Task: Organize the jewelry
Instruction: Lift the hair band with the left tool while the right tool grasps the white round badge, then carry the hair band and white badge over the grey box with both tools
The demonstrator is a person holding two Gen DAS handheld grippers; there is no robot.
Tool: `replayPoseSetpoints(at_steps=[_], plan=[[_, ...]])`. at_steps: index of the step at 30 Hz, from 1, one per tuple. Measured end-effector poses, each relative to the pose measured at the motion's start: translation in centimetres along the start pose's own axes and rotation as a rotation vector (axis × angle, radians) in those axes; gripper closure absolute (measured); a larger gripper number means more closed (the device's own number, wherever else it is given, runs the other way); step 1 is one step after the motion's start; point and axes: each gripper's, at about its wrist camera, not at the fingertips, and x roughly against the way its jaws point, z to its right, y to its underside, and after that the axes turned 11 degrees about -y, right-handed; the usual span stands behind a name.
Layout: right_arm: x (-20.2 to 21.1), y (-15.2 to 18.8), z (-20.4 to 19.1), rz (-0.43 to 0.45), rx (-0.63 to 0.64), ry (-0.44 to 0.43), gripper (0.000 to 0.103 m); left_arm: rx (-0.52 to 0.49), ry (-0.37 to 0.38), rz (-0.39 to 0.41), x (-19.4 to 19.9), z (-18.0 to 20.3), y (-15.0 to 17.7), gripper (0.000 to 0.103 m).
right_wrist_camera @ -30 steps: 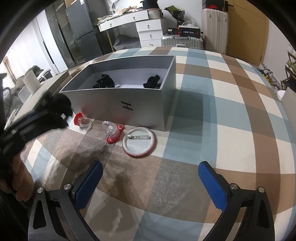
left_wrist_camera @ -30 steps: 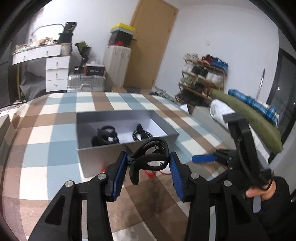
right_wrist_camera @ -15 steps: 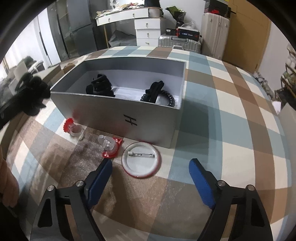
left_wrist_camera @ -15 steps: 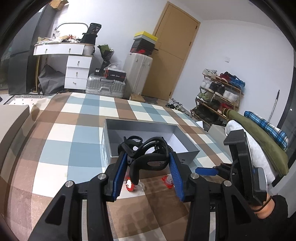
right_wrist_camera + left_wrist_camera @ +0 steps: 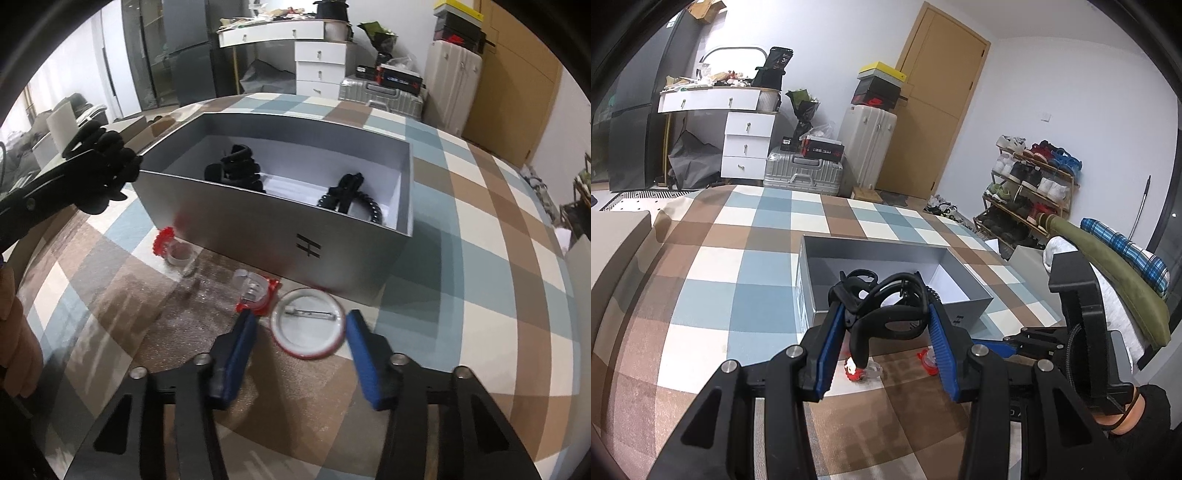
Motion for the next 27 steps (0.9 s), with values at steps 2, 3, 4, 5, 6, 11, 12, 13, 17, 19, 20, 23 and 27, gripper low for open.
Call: replayPoseSetpoints(at_steps=[2, 3, 4, 5, 6, 11, 12, 13, 17, 19, 20, 23, 27], plan=[[0.0, 0.0, 0.0, 0.003, 0.006, 0.0, 0.062, 0.003, -0.001, 0.0, 0.0, 0.0, 0.0, 0.063], [0.0, 0.0, -0.1, 0.004, 0.011, 0.001, 0.062, 0.004, -0.001, -0.003, 0.0, 0.0, 0.1, 0.063], [0.0, 0.1, -0.1, 0.005, 0.014, 0.001, 0.062, 0.003, -0.002, -0.005, -0.1, -0.1, 0.1, 0.063], [0.0, 0.1, -0.1, 0.007, 0.015, -0.001, 0.062, 0.002, -0.001, -0.007, -0.1, 0.0, 0.1, 0.063], [0.0, 0.1, 0.0, 0.009, 0.013, -0.002, 0.062, -0.001, -0.001, -0.006, -0.1, 0.0, 0.1, 0.063], [0.2, 0.5, 0.0, 0.016, 0.013, -0.008, 0.062, -0.005, 0.002, -0.005, 0.0, 0.0, 0.1, 0.063], [0.2, 0.5, 0.0, 0.016, 0.012, -0.009, 0.062, -0.006, 0.0, -0.005, 0.0, 0.0, 0.1, 0.063], [0.3, 0.5, 0.1, 0.016, 0.009, -0.012, 0.062, -0.006, 0.001, -0.006, -0.1, 0.0, 0.1, 0.063], [0.8, 0.8, 0.2, 0.027, -0.001, -0.017, 0.062, -0.003, 0.001, -0.005, -0.1, 0.0, 0.0, 0.063], [1.2, 1.1, 0.2, 0.038, -0.003, -0.022, 0.062, -0.002, 0.001, -0.009, -0.2, 0.0, 0.0, 0.063], [1.5, 1.1, 0.2, 0.046, -0.003, -0.022, 0.062, -0.004, 0.002, -0.009, -0.2, 0.0, 0.0, 0.063], [1.9, 1.4, 0.1, 0.055, -0.003, -0.024, 0.062, -0.009, 0.001, -0.002, 0.0, 0.0, 0.1, 0.063], [2.5, 1.5, 0.0, 0.076, 0.002, -0.033, 0.062, -0.006, 0.0, -0.008, -0.1, -0.1, 0.1, 0.063]])
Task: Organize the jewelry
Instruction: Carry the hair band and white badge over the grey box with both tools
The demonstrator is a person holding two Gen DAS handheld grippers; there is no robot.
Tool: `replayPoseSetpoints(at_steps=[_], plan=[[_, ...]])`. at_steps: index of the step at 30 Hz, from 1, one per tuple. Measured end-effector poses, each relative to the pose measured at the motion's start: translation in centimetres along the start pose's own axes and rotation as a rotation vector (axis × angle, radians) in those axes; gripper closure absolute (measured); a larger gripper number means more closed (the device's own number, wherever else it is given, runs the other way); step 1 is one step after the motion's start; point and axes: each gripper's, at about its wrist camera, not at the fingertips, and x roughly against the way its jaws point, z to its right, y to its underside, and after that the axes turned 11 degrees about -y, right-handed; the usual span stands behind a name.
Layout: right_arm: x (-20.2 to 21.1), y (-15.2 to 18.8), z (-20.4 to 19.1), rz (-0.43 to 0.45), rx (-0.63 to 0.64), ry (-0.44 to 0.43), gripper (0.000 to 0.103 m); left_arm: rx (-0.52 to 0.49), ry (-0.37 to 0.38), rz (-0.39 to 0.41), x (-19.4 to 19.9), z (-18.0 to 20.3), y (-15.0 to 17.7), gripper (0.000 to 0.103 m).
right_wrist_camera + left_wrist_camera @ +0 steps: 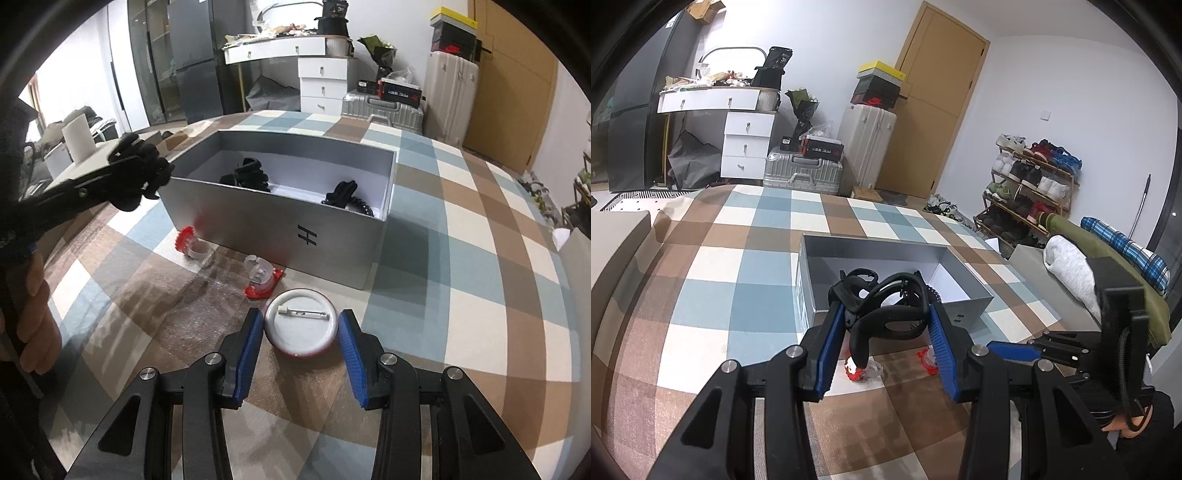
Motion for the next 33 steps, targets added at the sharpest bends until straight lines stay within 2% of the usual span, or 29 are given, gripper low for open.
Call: replayPoseSetpoints(at_steps=[23, 33], plan=[[5.4, -3.2, 0.7, 0.27, -0.06, -0.025, 0.062, -0.004, -0.028, 0.019, -0.2, 0.2, -1.0, 0.063], [5.8, -4.7, 1.5, 0.319, -0.09, -0.06, 0.062, -0.077, -0.053, 0.049, -1.5, 1.8, -2.9, 0.063]])
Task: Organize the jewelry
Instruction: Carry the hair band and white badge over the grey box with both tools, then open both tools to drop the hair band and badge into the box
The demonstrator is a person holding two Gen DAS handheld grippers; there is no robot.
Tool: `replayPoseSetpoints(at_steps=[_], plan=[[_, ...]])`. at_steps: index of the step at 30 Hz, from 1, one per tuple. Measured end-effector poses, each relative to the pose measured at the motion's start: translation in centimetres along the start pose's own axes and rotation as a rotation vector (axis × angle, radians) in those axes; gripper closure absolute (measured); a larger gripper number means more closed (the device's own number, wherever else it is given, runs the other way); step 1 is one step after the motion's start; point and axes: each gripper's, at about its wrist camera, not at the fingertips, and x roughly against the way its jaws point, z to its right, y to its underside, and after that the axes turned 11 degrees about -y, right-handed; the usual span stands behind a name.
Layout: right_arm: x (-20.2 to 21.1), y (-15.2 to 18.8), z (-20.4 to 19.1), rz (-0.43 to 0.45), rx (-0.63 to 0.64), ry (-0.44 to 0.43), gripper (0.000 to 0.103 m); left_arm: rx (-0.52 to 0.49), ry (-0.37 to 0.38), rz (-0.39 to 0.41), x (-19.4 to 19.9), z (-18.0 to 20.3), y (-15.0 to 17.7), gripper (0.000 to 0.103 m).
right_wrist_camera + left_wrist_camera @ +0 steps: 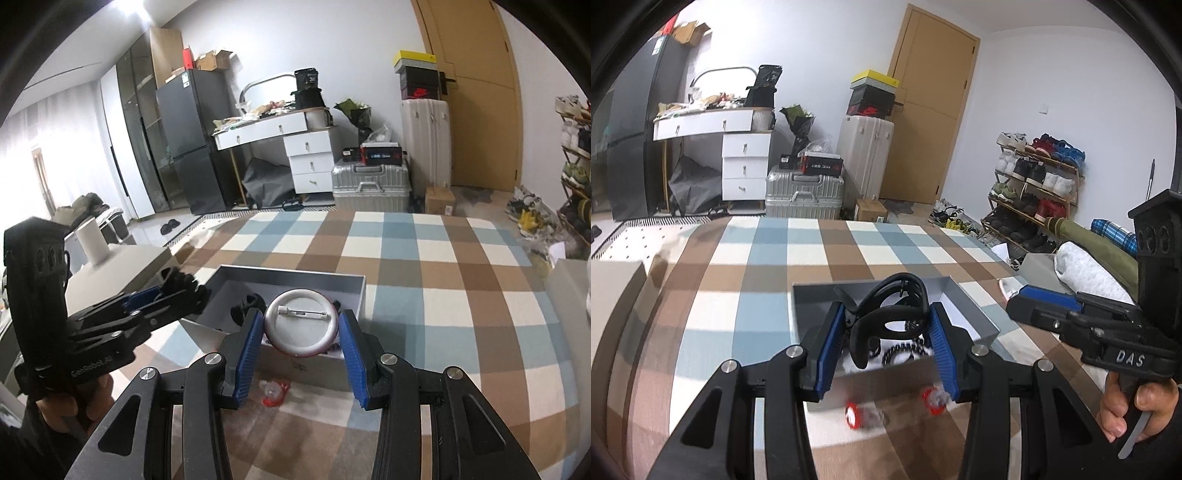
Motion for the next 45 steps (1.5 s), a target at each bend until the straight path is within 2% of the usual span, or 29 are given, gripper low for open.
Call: replayPoseSetpoints(at_steps=[9, 15, 23, 37, 43, 45], plan=[[-1.5, -0.3, 0.5, 0.007, -0.034, -0.024, 0.062, 0.045, -0.042, -0.031, -1.5, -1.6, 0.6, 0.063], [-2.8, -0.2, 0.6, 0.015, -0.054, -0.012, 0.062, 0.026, -0.067, -0.051, -2.2, -1.0, 0.6, 0.063], [-4.9, 0.2, 0.7, -0.027, -0.083, -0.03, 0.062, 0.006, -0.061, -0.066, -2.2, -0.5, 0.8, 0.063], [-5.4, 0.5, 1.5, -0.042, -0.13, -0.019, 0.059, -0.02, -0.049, -0.075, -2.5, 0.1, 0.9, 0.063], [-4.7, 0.5, 1.4, -0.029, -0.123, -0.004, 0.047, -0.019, -0.039, -0.079, -2.6, 0.1, 0.9, 0.063], [-4.4, 0.6, 1.4, -0.022, -0.125, -0.007, 0.037, -0.019, -0.036, -0.078, -2.6, 0.1, 0.9, 0.063]])
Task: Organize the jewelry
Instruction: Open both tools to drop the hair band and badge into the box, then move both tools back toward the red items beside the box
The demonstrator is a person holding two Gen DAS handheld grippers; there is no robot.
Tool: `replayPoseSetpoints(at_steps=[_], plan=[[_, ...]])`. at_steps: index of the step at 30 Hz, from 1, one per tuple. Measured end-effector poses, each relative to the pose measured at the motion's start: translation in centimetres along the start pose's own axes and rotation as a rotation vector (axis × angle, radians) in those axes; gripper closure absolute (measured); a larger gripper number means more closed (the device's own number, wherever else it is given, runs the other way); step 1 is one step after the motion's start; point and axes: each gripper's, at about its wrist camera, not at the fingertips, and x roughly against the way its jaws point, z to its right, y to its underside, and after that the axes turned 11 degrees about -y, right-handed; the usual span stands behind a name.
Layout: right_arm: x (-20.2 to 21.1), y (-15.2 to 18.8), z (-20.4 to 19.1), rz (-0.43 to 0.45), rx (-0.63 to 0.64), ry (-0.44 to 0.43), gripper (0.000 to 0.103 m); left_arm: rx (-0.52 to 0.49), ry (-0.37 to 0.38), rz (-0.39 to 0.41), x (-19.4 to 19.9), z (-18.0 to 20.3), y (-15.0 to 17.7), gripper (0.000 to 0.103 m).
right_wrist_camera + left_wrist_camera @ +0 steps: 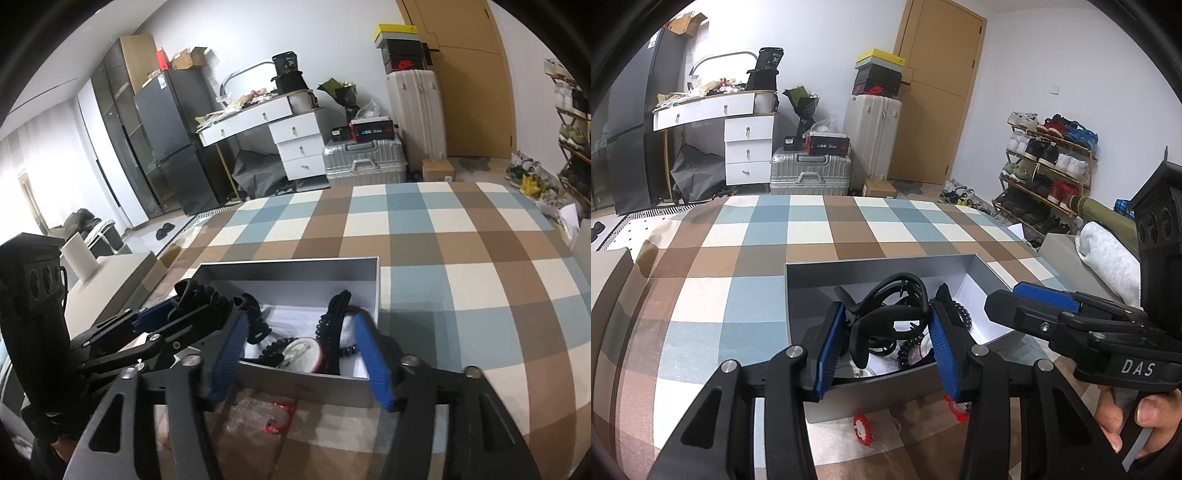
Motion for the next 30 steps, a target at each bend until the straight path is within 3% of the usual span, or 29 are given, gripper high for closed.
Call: replayPoseSetpoints(at_steps=[4, 8, 19, 22, 24, 30], plan=[[0.2, 0.0, 0.0, 0.003, -0.001, -0.006, 0.035, 0.005, 0.007, -0.003, 0.0, 0.0, 0.0, 0.063], [0.7, 0.0, -0.1, 0.023, 0.008, 0.018, 0.018, 0.01, 0.009, 0.002, 0.2, -0.1, -0.1, 0.063], [0.6, 1.3, 0.3, -0.043, 0.04, 0.045, 0.015, 0.019, 0.012, -0.025, -0.1, -0.2, 0.0, 0.062], [0.6, 1.7, 0.2, -0.062, 0.053, 0.055, 0.015, 0.026, 0.012, -0.027, 0.1, -0.4, 0.0, 0.049], [0.6, 2.0, 0.2, -0.076, 0.061, 0.059, 0.015, 0.035, 0.005, -0.015, 0.5, -0.6, 0.0, 0.034], [1.0, 2.6, 0.5, -0.094, 0.057, 0.067, 0.013, 0.015, -0.035, 0.005, 1.5, -0.5, 0.4, 0.016]])
